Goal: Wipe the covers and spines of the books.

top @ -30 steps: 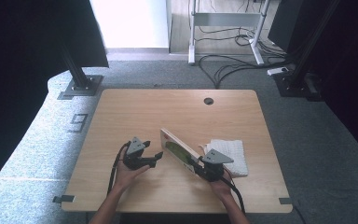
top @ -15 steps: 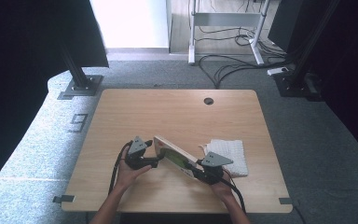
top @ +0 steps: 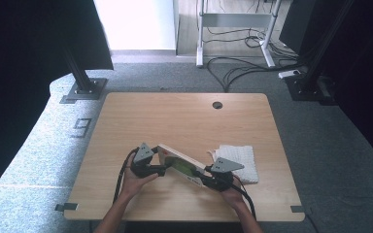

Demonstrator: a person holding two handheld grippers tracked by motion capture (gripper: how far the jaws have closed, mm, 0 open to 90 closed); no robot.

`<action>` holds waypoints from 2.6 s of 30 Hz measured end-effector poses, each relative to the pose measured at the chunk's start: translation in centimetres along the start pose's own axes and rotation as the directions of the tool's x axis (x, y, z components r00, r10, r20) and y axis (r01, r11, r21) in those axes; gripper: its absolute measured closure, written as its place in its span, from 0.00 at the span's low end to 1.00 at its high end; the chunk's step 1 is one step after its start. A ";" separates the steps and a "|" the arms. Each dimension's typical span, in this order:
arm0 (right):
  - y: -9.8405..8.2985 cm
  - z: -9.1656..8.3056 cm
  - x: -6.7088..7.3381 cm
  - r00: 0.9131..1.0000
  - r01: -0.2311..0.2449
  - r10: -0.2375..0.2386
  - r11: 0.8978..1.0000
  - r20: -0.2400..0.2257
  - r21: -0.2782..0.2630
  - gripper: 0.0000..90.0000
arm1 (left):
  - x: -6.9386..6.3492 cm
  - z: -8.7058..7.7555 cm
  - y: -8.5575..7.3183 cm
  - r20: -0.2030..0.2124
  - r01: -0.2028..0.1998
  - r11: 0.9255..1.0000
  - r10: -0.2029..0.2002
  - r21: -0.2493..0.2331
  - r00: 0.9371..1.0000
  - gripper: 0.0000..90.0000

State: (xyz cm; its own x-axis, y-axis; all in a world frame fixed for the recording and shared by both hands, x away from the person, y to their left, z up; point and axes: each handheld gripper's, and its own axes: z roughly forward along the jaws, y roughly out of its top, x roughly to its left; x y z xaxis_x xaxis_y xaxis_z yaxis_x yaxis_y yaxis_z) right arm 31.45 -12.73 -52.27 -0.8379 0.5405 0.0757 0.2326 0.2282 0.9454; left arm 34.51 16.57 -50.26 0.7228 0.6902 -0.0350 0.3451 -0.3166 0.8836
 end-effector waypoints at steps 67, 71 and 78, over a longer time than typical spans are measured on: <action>-0.4 1.1 -6.3 0.885 -0.412 0.349 0.895 0.309 0.169 0.25 | 1.3 6.1 -1.2 -0.018 0.105 0.973 -0.103 0.203 0.994 0.25; 0.1 1.8 -6.3 0.888 -0.399 0.320 0.893 0.331 0.206 0.20 | 1.2 6.2 -1.2 0.005 0.102 0.971 -0.105 0.216 0.994 0.25; 1.0 3.6 -6.3 0.911 -0.356 0.270 0.897 0.313 0.263 0.17 | 1.2 5.7 -1.3 -0.007 0.083 0.969 -0.084 0.234 0.996 0.25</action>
State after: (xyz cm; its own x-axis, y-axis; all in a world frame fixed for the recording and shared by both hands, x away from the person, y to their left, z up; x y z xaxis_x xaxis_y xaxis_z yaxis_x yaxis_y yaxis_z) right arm 38.69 -13.00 -52.91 -0.5462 0.8070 0.2248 0.6368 0.2256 0.7373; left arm 38.35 14.09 -54.09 0.6871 0.7188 -0.1060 0.5345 -0.4013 0.7438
